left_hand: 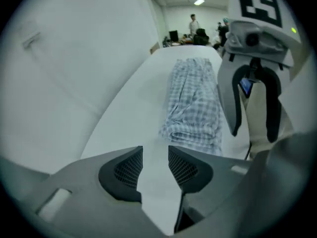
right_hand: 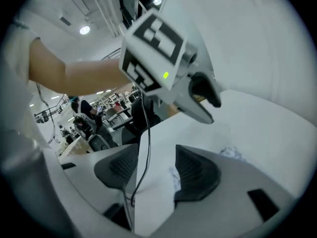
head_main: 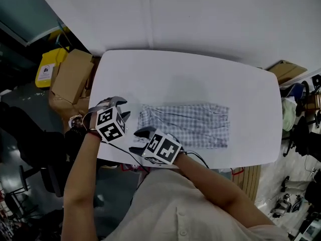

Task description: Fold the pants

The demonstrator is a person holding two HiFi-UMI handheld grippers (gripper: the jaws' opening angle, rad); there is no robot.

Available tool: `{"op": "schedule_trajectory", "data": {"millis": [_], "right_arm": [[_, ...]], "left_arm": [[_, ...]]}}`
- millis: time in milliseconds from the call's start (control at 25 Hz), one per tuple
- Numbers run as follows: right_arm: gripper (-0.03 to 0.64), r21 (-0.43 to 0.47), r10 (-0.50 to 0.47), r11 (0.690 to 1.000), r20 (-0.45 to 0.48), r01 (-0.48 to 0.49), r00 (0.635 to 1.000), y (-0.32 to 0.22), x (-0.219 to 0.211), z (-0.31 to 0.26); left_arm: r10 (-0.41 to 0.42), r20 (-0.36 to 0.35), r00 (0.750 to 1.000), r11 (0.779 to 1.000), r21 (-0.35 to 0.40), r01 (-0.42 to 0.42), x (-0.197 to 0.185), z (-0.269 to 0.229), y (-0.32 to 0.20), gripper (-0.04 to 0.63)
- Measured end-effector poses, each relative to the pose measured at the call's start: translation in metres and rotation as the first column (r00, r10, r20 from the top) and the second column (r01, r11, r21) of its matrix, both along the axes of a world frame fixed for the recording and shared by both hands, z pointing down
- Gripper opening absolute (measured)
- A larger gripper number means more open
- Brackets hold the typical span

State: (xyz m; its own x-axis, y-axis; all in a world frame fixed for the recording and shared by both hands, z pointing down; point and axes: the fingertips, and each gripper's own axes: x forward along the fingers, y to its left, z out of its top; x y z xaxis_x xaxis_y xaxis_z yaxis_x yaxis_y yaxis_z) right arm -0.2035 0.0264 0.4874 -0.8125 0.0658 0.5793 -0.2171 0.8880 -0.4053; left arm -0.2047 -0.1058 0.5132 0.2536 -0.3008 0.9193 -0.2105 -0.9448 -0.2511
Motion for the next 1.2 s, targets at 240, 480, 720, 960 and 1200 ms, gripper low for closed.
{"op": "schedule_trajectory", "data": {"millis": [240,480,720,960,1200], "right_arm": [[0.099,0.101,-0.070,0.991,-0.112,0.082,0.991,-0.061,0.096,-0.017],[0.085,0.209,-0.162,0.944,-0.377,0.254,0.912,-0.131,0.117,0.014],[0.117,0.117,-0.333,0.890,-0.492,0.440,0.804,-0.132,0.085,0.064],[0.108,0.065,-0.371,0.875,-0.548,0.480,0.750,-0.136,0.072,0.102],[0.025,0.057,-0.401,0.852,-0.569,0.521,0.718,-0.137,0.071,0.116]], "left_arm": [[-0.614,-0.452,0.647,0.789,-0.366,0.494,0.025,-0.015,0.065,0.081],[-0.906,-0.364,0.214,0.396,-0.557,0.730,0.044,0.027,0.114,0.081],[-0.956,-0.288,0.048,0.222,-0.611,0.760,0.054,0.050,0.110,0.130],[-0.976,-0.207,-0.070,0.079,-0.636,0.768,0.054,0.077,0.104,0.129],[-0.975,-0.209,-0.076,0.062,-0.582,0.811,0.043,0.090,0.101,0.071]]}}
